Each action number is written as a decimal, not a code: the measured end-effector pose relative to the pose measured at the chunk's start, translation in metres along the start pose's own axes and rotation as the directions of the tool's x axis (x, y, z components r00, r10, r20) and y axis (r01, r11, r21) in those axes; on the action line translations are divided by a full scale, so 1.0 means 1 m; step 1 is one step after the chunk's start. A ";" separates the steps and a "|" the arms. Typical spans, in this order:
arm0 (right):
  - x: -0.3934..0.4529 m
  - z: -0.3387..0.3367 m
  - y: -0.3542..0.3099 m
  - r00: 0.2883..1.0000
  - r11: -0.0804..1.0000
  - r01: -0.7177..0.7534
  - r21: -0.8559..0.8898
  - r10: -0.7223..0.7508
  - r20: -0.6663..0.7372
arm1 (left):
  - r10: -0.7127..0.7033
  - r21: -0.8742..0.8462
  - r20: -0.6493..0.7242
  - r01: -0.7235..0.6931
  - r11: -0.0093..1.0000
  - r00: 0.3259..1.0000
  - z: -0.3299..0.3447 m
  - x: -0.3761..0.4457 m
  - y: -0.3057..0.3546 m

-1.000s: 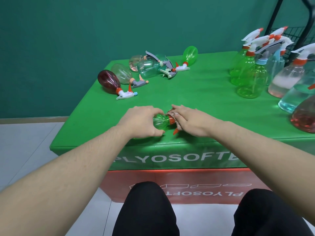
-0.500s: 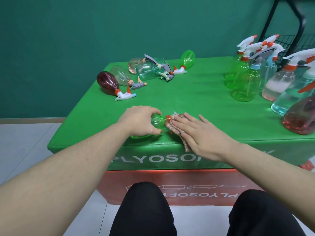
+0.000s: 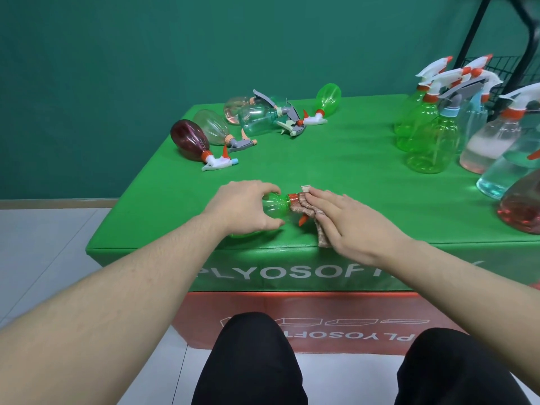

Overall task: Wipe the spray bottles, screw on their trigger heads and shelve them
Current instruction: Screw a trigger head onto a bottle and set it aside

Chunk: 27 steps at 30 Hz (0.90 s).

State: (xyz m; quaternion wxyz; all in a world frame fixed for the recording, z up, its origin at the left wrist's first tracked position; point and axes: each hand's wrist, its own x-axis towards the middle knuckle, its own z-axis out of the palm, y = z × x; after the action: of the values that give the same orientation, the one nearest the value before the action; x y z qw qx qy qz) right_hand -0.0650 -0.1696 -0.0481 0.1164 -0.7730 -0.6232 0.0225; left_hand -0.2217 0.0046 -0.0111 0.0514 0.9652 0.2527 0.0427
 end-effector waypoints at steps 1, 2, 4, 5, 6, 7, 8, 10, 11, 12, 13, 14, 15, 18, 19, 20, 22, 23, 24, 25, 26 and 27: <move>0.003 0.000 -0.001 1.000 0.999 -0.013 0.033 0.014 -0.011 | -0.005 -0.009 -0.006 0.005 1.000 1.000 0.000 0.001 0.000; 0.007 -0.001 -0.002 0.999 0.998 -0.029 0.063 0.030 -0.017 | -0.008 -0.018 -0.012 0.008 1.000 1.000 0.001 0.001 -0.001; 0.016 -0.005 -0.005 0.998 0.991 -0.067 0.120 0.068 -0.008 | -0.012 -0.032 -0.022 0.011 0.999 1.000 0.002 0.001 -0.002; 0.020 -0.007 -0.006 0.996 0.984 -0.092 0.153 0.092 0.007 | -0.013 -0.035 -0.027 0.012 0.999 1.000 0.002 0.000 -0.002; 0.025 -0.009 -0.006 0.993 0.974 -0.119 0.190 0.116 0.027 | -0.011 -0.035 -0.033 0.010 0.999 0.999 0.003 0.000 -0.003; 0.031 -0.011 -0.005 0.990 0.963 -0.143 0.228 0.135 0.050 | -0.009 -0.030 -0.039 0.008 1.000 0.999 0.004 0.000 -0.003; 0.036 -0.012 -0.005 0.987 0.954 -0.159 0.255 0.146 0.072 | -0.007 -0.024 -0.047 0.006 1.000 0.999 0.005 0.000 -0.003; 0.046 -0.013 -0.005 0.982 0.937 -0.185 0.297 0.162 0.099 | -0.012 -0.027 -0.057 0.010 1.000 0.998 0.006 -0.001 -0.004; 0.050 -0.015 -0.006 0.979 0.923 -0.202 0.327 0.178 0.101 | -0.018 -0.039 -0.061 0.016 0.999 0.998 0.006 -0.001 -0.005; 0.053 -0.016 -0.007 0.975 0.907 -0.219 0.359 0.196 0.101 | -0.025 -0.051 -0.067 0.022 0.998 0.997 0.007 -0.002 -0.006; 0.055 -0.016 -0.008 0.974 0.894 -0.228 0.385 0.208 0.093 | -0.034 -0.062 -0.072 0.029 0.998 0.997 0.007 -0.003 -0.006; 0.056 -0.016 -0.009 0.974 0.889 -0.226 0.399 0.213 0.077 | -0.042 -0.069 -0.079 0.036 0.997 0.996 0.007 -0.004 -0.006; 0.055 -0.015 -0.010 0.975 0.886 -0.220 0.407 0.217 0.056 | -0.049 -0.074 -0.085 0.043 0.996 0.995 0.007 -0.005 -0.006; 0.049 -0.013 -0.011 0.972 0.873 -0.199 0.445 0.234 -0.025 | -0.070 -0.091 -0.094 0.061 0.994 0.993 0.007 -0.007 -0.006; 0.045 -0.013 -0.011 0.971 0.872 -0.183 0.454 0.233 -0.056 | -0.079 -0.099 -0.095 0.070 0.993 0.992 0.007 -0.006 -0.006; 0.042 -0.013 -0.011 0.971 0.874 -0.164 0.458 0.226 -0.084 | -0.089 -0.106 -0.095 0.078 0.991 0.991 0.007 -0.006 -0.007; 0.035 -0.014 -0.010 0.970 0.878 -0.131 0.460 0.210 -0.124 | -0.107 -0.115 -0.091 0.097 0.989 0.990 0.006 -0.004 -0.007; 0.032 -0.014 -0.010 0.968 0.877 -0.121 0.464 0.207 -0.140 | -0.116 -0.117 -0.084 0.105 0.988 0.990 0.006 -0.003 -0.007; 0.029 -0.015 -0.009 0.966 0.876 -0.113 0.469 0.208 -0.155 | -0.125 -0.118 -0.077 0.115 0.986 0.989 0.005 -0.002 -0.007; 0.027 -0.014 -0.009 0.962 0.871 -0.108 0.479 0.213 -0.170 | -0.137 -0.122 -0.068 0.128 0.984 0.988 0.004 0.000 -0.007; 0.024 -0.014 -0.009 0.958 0.863 -0.106 0.493 0.221 -0.182 | -0.153 -0.131 -0.057 0.144 0.981 0.987 0.003 0.001 -0.007; 0.023 -0.015 -0.009 0.954 0.850 -0.108 0.515 0.235 -0.188 | -0.168 -0.141 -0.048 0.160 0.977 0.985 0.002 0.003 -0.007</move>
State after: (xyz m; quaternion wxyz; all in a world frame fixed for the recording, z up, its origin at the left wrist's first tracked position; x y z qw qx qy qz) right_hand -0.0662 -0.1482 -0.0293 0.3854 -0.7660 -0.5050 0.0982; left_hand -0.2226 0.0117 -0.0139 0.1134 0.9336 0.3294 0.0843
